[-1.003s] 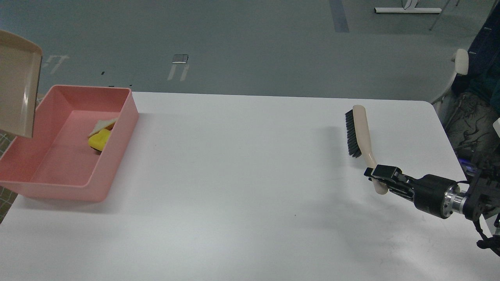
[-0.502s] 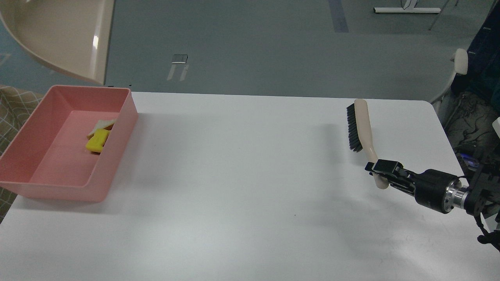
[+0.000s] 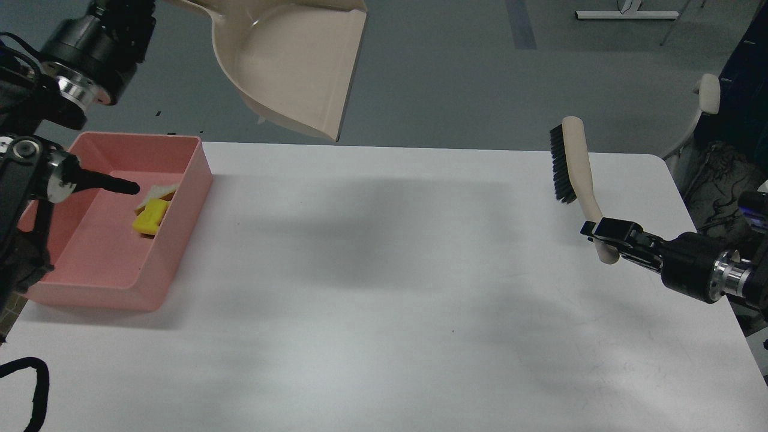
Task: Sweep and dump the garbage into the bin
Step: 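Bring the dustpan back and lower it onto the table with the left gripper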
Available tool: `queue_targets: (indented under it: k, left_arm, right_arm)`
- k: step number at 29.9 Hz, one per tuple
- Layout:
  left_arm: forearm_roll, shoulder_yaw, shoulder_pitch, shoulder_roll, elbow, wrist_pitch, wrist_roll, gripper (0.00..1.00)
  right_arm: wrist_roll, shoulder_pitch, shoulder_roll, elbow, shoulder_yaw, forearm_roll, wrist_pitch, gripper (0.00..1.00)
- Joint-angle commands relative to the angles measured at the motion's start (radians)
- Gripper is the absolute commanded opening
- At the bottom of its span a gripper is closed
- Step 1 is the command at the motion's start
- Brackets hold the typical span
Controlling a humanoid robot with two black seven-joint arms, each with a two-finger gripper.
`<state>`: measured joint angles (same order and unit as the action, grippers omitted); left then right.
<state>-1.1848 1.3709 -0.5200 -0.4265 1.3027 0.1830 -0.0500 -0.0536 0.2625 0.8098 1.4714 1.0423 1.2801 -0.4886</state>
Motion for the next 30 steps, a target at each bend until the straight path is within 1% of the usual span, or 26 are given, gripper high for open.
queue_targets:
  k: [1,4,6,11,15,18,28,30]
  left_arm:
    - [-0.001,-0.03,0.011,0.126,0.001,-0.007,0.018,0.0]
    - [0.002,-0.075,0.037,0.207,0.001,-0.033,0.019,0.0]
    - [0.013,-0.101,0.076,0.233,0.001,-0.059,0.021,0.0]
    - [0.054,-0.151,0.124,0.274,0.0,-0.121,0.022,0.0]
    - [0.079,-0.19,0.164,0.287,0.0,-0.169,0.022,0.0]
    - [0.086,-0.193,0.195,0.298,0.0,-0.21,0.021,0.0]
    - [0.076,-0.2,0.244,0.336,0.001,-0.267,0.012,0.0]
    - [0.074,-0.237,0.248,0.334,0.0,-0.286,0.006,0.0]
  right_arm:
    - [0.001,0.0,0.009,0.0,0.004,0.005,0.0,0.0]
    - [0.005,0.001,0.009,-0.002,0.004,0.008,0.0,0.0]
    - [0.006,0.001,0.011,-0.002,0.004,0.01,0.0,0.0]
    - [0.008,0.001,0.009,-0.003,0.004,0.01,0.0,0.0]
    - [0.009,0.0,0.009,-0.003,0.002,0.01,0.0,0.0]
    - [0.011,0.001,0.008,-0.003,0.002,0.012,0.0,0.0]
    - [0.012,0.014,0.008,-0.002,0.002,0.031,0.0,0.0]
    - [0.012,0.014,0.008,-0.002,0.001,0.039,0.0,0.0]
